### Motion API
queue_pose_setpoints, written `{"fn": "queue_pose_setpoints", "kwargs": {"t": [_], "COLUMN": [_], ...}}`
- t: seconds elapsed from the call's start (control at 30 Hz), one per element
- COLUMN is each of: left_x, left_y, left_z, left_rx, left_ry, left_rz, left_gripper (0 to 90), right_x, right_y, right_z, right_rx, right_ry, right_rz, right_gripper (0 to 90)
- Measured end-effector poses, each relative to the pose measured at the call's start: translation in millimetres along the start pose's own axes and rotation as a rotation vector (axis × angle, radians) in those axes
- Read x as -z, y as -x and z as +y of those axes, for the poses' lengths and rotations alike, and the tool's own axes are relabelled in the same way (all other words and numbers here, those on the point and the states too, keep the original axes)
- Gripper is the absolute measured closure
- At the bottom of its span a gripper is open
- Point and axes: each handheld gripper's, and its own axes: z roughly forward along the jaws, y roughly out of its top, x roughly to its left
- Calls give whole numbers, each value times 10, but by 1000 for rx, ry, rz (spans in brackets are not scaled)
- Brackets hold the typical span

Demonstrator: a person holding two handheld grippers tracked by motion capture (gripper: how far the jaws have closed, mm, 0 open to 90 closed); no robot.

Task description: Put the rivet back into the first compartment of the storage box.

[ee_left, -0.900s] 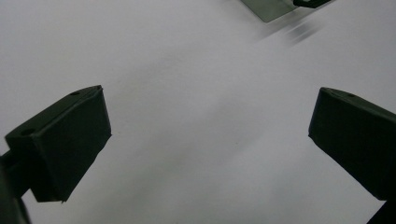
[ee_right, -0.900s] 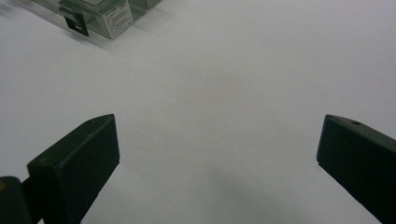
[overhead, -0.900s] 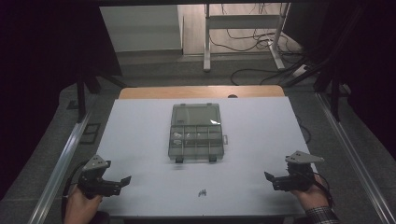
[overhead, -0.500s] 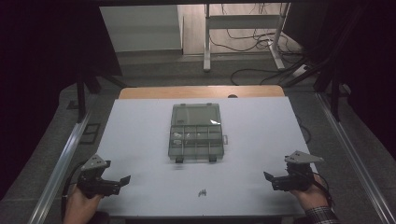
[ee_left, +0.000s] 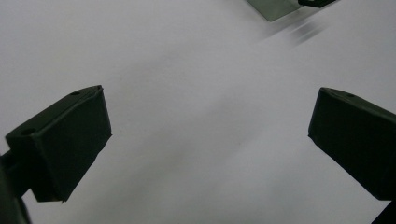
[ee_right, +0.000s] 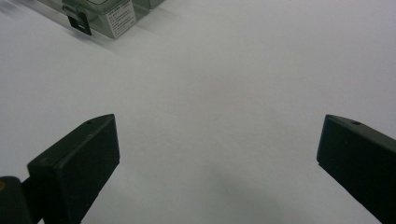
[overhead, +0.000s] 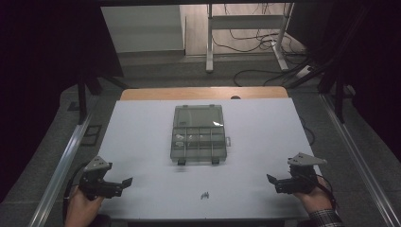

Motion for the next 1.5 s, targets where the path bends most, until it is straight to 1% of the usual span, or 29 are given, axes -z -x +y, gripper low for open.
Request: {"fn": "queue_pose_setpoints", "kwargs": {"t": [0.13,0.27,0.3,0.37,0.47,0.6,0.83,0.9,1.0,1.07,1.23,1.3,1.43,1.5], "left_x": [-11,-27,-54,-78,-95,-136,-202,-235,-299,-309,-372,-406,-493,-512], "left_y": [29,71,100,128,153,213,323,358,421,433,510,547,628,647], "left_z": [24,62,81,101,123,181,288,320,377,388,452,480,552,569], "left_rx": [-10,-29,-40,-51,-58,-80,-98,-114,-123,-125,-141,-152,-177,-184], "left_ry": [-13,-20,-31,-36,-34,-31,-48,-60,-85,-87,-107,-126,-170,-178], "left_rz": [7,2,-6,-14,-21,-40,-74,-79,-90,-92,-99,-93,-111,-115], "left_gripper": [0,0,0,0,0,0,0,0,0,0,0,0,0,0], "right_x": [-2,-6,-6,-7,-7,-10,-12,-14,-16,-22,-29,-31,-34,-35], "right_y": [-1,0,0,-3,-5,-6,-7,-10,-16,-19,-24,-26,-27,-27], "right_z": [3,4,5,6,8,10,11,13,15,15,16,16,17,17], "right_rx": [-1,2,1,1,3,5,8,11,13,15,19,21,23,24], "right_ry": [0,-2,-2,-1,0,1,-1,-2,-5,-6,-10,-12,-17,-19], "right_rz": [1,3,3,2,1,0,-4,-4,-2,-2,-4,-4,-5,-5], "right_gripper": [0,0,0,0,0,0,0,0,0,0,0,0,0,0]}}
